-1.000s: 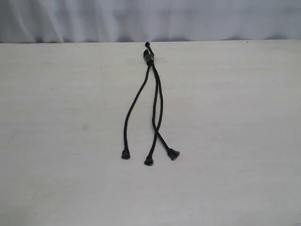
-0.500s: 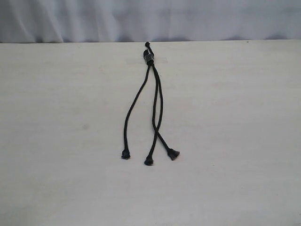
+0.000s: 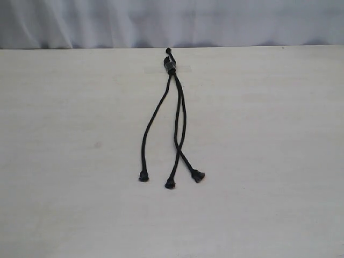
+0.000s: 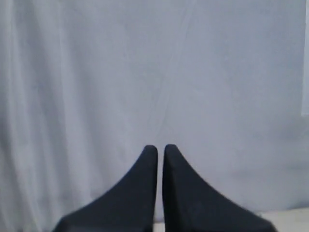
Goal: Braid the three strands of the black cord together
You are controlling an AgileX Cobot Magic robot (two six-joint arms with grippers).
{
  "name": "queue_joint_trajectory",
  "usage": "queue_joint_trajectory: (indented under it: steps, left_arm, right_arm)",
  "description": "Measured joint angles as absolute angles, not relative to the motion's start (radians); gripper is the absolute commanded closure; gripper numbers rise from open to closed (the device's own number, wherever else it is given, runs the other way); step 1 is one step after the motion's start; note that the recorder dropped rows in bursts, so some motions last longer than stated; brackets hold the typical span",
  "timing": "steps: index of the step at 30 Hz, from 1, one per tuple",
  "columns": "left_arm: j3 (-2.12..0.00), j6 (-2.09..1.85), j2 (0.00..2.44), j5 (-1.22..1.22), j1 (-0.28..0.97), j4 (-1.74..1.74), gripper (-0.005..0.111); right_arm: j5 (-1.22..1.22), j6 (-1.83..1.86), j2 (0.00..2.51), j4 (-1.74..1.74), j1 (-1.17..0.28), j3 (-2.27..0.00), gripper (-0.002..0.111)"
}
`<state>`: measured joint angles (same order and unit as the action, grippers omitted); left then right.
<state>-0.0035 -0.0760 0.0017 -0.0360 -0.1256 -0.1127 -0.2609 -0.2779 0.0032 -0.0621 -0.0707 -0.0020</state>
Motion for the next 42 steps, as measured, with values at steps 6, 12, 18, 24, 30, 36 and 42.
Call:
queue_joint_trajectory:
  steps: [6, 12, 18, 24, 30, 36, 42]
  left_arm:
    - [-0.003, -0.076, 0.002, -0.145, -0.126, -0.113, 0.107]
    - [-0.005, -0.076, 0.004, -0.15, -0.126, -0.113, 0.107]
    - [-0.157, -0.076, 0.224, -0.043, -0.163, -0.113, 0.107]
    - [-0.455, -0.076, 0.633, 0.207, -0.172, -0.113, 0.107]
    - [-0.727, -0.076, 1.028, 0.579, -0.172, -0.113, 0.107]
    - [-0.841, -0.076, 1.284, 0.692, -0.172, -0.113, 0.107]
    - [-0.842, -0.076, 1.373, 0.727, -0.172, -0.155, 0.107]
  right_arm:
    - [-0.373, -0.28, 0.003, -0.062, -0.067, -0.002, 0.104]
    - [-0.373, -0.269, 0.003, -0.062, -0.067, -0.002, 0.104]
    - [-0.063, -0.251, 0.147, -0.079, -0.067, -0.165, 0.104]
    - [0.224, -0.249, 0.496, -0.075, -0.067, -0.425, 0.104]
    - [0.405, -0.247, 0.889, -0.077, -0.067, -0.602, 0.104]
    - [0.445, -0.247, 1.242, -0.069, -0.067, -0.725, 0.104]
    - [0.53, -0.117, 1.494, 0.035, -0.1, -0.861, 0.104]
